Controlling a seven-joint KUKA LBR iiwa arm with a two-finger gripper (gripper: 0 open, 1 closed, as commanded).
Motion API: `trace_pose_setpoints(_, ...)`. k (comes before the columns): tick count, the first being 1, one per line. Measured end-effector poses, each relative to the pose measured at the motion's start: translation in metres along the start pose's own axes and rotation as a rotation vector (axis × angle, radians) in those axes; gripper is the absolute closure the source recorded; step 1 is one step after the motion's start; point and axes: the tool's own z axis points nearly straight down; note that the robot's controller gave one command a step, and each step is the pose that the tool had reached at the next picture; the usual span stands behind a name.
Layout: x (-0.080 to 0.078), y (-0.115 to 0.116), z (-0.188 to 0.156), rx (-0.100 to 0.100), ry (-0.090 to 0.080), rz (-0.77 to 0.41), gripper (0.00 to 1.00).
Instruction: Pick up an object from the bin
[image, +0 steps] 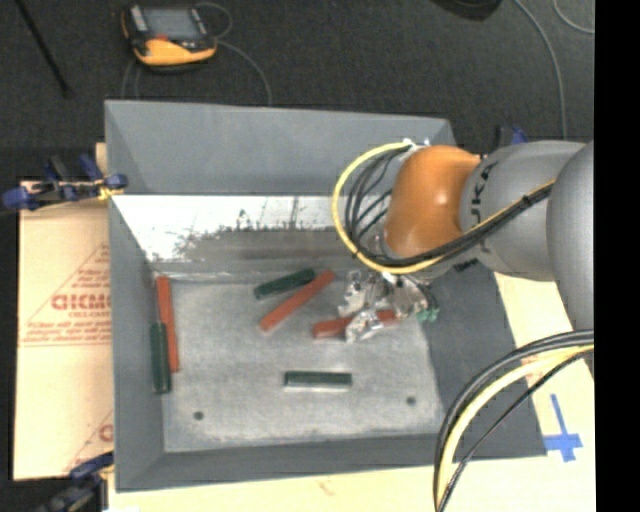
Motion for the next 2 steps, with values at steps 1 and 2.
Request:
trace_pose_setpoints(1,0.0,0.0,0.0,0.0,-0.002,-0.001,1.0)
trace_pose_setpoints(2,-0.017,0.001,-0.197,-0.001,-0.013,0.011,1.0)
